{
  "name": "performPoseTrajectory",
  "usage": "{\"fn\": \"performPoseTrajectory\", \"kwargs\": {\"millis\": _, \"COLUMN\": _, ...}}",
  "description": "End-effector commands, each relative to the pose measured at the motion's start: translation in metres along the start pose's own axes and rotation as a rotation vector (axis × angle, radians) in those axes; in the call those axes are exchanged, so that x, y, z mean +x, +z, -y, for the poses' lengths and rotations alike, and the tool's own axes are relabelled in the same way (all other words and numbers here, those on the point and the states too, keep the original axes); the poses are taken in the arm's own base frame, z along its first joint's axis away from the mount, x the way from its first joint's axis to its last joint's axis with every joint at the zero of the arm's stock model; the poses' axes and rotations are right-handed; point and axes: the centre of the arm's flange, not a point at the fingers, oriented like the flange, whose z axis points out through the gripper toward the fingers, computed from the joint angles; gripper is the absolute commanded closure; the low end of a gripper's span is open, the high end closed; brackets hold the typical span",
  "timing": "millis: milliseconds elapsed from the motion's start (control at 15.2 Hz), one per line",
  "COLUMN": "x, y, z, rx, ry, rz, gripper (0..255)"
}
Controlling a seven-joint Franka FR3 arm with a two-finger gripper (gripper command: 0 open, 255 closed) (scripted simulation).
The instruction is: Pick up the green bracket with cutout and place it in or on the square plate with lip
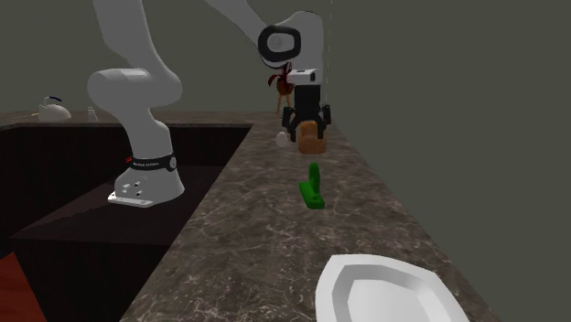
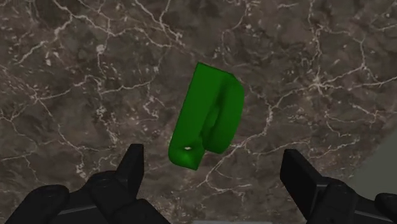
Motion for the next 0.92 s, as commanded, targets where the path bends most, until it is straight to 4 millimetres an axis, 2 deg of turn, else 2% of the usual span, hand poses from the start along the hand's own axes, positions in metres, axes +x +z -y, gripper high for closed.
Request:
{"fn": "performPoseTrajectory", "kwargs": {"millis": 0, "x": 0.008, "y": 0.025, "z": 0.009, "rx": -0.006, "ry": 0.101, "rz": 0.006, "gripper": 0}}
{"fn": "performPoseTrajectory", "kwargs": {"millis": 264, "x": 0.028, "y": 0.072, "z": 0.021, "rx": -0.021, "ry": 0.284, "rz": 0.018, "gripper": 0}}
{"fn": "performPoseTrajectory", "kwargs": {"millis": 726, "x": 0.027, "y": 0.109, "z": 0.02, "rx": -0.021, "ry": 0.284, "rz": 0.018, "gripper": 0}}
{"fn": "performPoseTrajectory", "kwargs": {"millis": 858, "x": 0.027, "y": 0.112, "z": 0.02, "rx": -0.021, "ry": 0.284, "rz": 0.018, "gripper": 0}}
